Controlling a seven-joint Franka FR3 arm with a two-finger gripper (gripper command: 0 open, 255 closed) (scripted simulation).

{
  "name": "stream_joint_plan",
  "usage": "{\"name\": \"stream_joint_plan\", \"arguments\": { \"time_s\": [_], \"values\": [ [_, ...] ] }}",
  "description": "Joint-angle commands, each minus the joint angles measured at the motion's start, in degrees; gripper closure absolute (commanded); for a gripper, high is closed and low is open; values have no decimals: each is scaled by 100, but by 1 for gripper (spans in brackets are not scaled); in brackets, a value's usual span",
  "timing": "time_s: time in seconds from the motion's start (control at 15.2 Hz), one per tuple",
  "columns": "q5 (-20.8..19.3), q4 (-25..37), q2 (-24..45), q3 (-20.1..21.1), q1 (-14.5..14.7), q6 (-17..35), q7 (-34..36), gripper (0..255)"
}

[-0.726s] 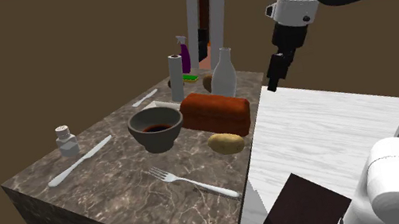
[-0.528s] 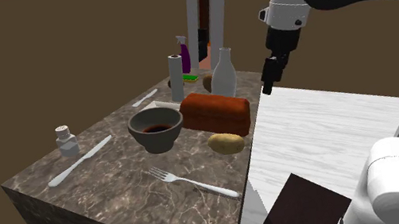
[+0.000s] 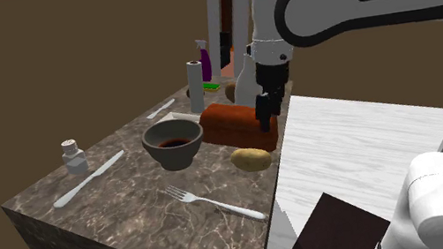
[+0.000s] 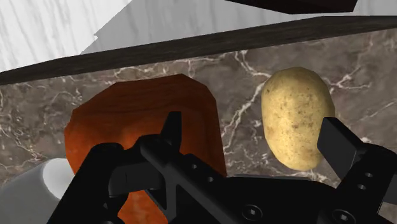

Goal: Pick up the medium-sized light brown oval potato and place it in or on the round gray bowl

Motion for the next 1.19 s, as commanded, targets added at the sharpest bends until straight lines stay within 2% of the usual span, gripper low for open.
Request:
{"name": "stream_joint_plan", "arguments": {
  "time_s": [0.0, 0.33, 0.86, 1.12],
  "values": [
    [79, 94, 359, 109, 78, 95, 54, 0],
    [240, 362, 1297, 384, 265, 347, 191, 0],
    [251, -215, 1333, 399, 278, 939, 196, 0],
    [251, -215, 1333, 399, 278, 939, 196, 0]
  ]
}}
